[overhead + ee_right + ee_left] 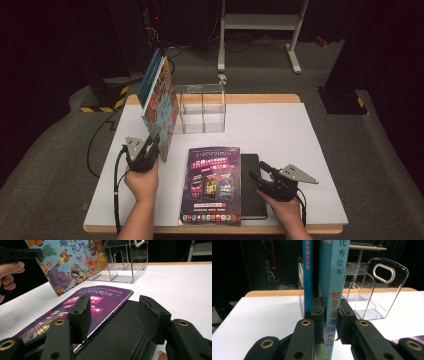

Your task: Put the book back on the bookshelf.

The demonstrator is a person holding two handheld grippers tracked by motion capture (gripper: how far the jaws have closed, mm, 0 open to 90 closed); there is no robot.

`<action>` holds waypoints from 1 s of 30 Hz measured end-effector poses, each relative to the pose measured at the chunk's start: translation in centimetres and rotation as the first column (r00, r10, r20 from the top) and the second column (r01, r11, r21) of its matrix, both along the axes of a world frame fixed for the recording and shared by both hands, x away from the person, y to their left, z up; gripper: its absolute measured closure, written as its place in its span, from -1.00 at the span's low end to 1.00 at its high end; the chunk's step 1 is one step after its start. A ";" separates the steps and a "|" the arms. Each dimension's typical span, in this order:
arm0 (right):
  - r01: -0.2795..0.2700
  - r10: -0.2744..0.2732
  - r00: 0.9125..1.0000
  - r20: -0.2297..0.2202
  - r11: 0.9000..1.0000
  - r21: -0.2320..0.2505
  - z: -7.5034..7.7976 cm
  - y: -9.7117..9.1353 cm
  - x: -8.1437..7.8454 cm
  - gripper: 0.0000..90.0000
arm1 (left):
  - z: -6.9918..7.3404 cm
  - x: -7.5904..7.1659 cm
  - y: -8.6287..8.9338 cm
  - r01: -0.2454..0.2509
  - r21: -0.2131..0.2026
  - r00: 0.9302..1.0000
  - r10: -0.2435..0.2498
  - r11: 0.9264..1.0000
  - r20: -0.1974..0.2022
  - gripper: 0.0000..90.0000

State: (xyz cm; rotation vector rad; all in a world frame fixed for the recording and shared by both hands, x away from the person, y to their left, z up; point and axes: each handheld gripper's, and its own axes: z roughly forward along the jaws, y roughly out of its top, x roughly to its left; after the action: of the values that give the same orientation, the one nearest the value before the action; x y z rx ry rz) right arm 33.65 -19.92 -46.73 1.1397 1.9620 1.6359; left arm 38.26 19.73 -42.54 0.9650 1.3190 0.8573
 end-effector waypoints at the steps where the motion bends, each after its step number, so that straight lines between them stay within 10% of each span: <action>1: -0.001 0.001 1.000 0.000 1.000 -0.001 0.0 0.0 0.0 -0.03 | 0.0 0.0 0.1 -0.002 0.000 1.000 0.002 1.000 -0.001 0.73; 30: -0.001 0.001 1.000 -0.001 1.000 -0.023 -0.1 0.3 -0.1 -0.03 | -2.1 -1.8 0.5 0.043 0.048 0.997 -0.040 0.998 -0.059 0.34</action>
State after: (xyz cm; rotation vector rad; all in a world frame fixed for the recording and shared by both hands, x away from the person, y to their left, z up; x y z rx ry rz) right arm 33.56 -19.62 -46.84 1.1317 1.9775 1.6086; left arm 36.44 20.25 -44.68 1.0587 1.3282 0.8387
